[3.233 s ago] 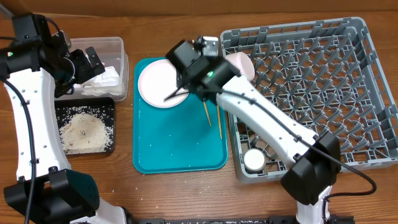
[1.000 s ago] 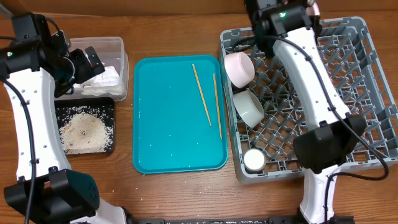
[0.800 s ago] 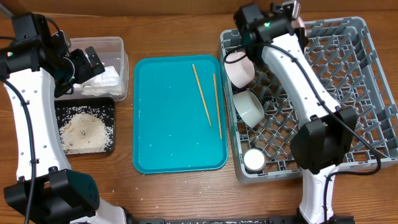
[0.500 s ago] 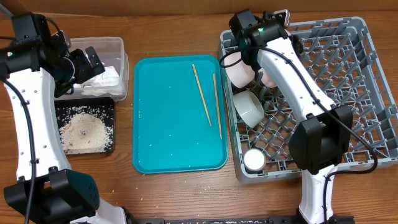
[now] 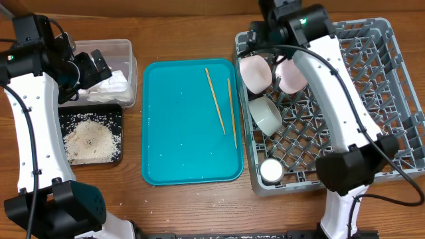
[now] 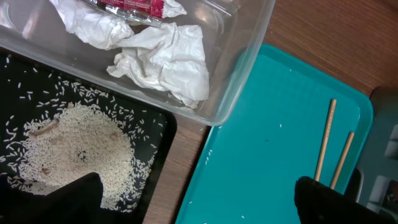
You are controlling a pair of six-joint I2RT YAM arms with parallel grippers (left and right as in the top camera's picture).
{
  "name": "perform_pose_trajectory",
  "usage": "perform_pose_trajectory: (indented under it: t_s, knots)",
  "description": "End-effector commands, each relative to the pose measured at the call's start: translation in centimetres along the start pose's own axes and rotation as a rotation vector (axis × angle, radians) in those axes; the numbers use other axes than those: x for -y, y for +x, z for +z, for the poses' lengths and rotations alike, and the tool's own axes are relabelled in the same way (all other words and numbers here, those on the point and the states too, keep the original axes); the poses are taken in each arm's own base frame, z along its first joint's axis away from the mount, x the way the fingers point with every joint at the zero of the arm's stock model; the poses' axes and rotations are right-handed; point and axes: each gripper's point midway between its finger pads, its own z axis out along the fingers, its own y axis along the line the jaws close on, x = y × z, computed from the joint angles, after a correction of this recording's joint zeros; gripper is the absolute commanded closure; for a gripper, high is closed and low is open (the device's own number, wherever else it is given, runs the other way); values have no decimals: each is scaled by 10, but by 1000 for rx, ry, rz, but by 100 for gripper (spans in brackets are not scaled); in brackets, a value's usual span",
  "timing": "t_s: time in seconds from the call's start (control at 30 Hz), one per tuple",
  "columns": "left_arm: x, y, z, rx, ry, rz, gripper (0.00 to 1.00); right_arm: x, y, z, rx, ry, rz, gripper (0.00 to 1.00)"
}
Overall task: Sort waste into correct bins and load items into the dishwasher
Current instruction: 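Carry the white plate into the dish rack and release, then grasp a wooden chopstick on the teal tray with the right gripper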
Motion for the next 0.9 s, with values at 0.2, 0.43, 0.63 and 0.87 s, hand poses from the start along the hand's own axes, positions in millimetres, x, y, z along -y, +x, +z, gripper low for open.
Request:
perform_pose_trajectory:
  t_s: [0.2,0.43,0.63,0.87]
  knots:
    - [2,-6,-11,35,1,19,0,-112,83,47,-206,-176,-197,18]
    - [2,-6,-11,35,1,18,0,-138,145,99,-351,-129,-281,23]
    - [2,-6,-11,35,1,18,0,-136,176,137,-451,-98,-290,27]
    - [2,-6,-11,35,1,19,0,-133,203,166,-551,-98,-280,36]
